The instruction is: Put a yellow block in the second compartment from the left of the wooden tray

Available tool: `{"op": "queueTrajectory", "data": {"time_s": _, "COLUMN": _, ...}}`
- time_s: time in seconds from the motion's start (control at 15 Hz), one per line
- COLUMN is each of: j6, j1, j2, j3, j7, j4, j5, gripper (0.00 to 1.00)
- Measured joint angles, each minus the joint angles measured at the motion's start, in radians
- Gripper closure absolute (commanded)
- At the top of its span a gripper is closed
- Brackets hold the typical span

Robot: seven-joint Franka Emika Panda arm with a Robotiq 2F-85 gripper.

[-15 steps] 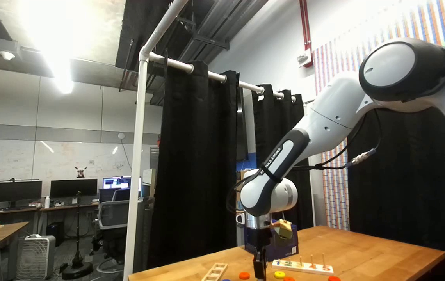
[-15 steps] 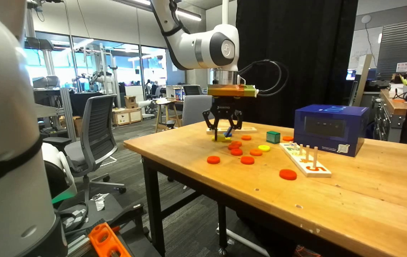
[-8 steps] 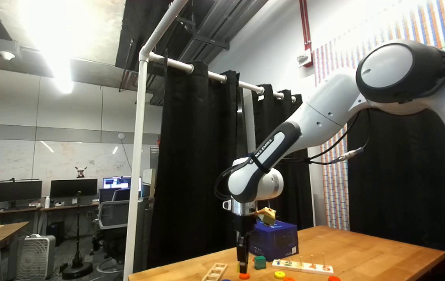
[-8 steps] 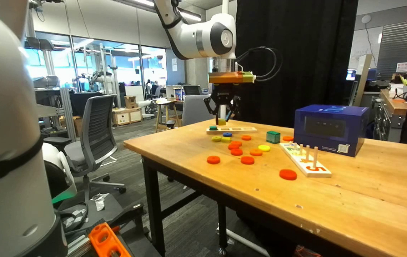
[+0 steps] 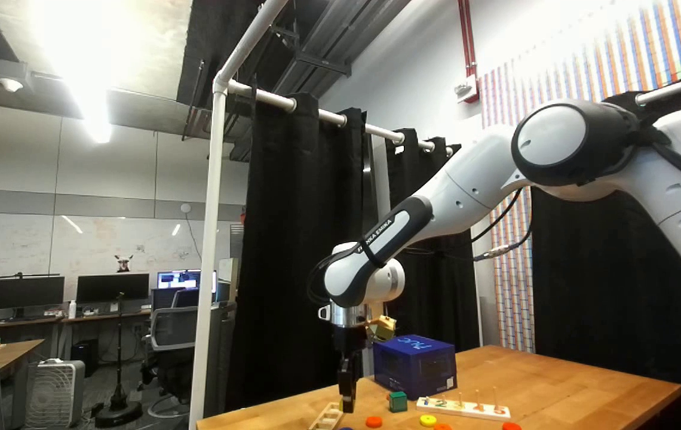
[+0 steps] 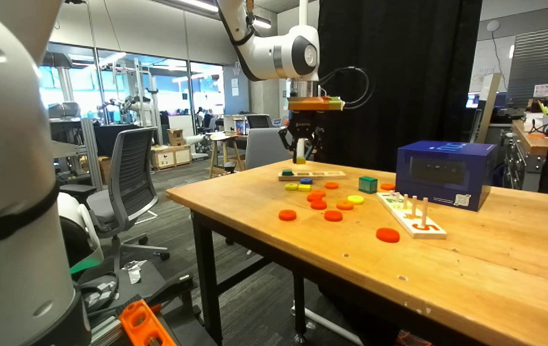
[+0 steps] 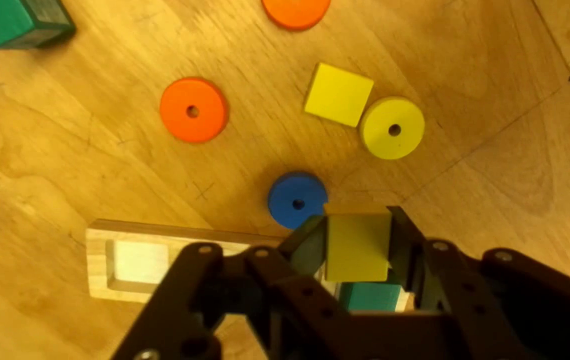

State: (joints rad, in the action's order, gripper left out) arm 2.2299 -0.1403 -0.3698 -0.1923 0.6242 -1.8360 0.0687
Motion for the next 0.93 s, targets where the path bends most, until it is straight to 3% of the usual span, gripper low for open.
{"op": "queueTrajectory", "data": {"time_s": 0.93, "j6": -0.101, "j1": -0.04, "j2": -0.297, "j3": -0.01, "j7": -0.001, "j4": 0.363, "j5": 0.026, "gripper": 0.81}}
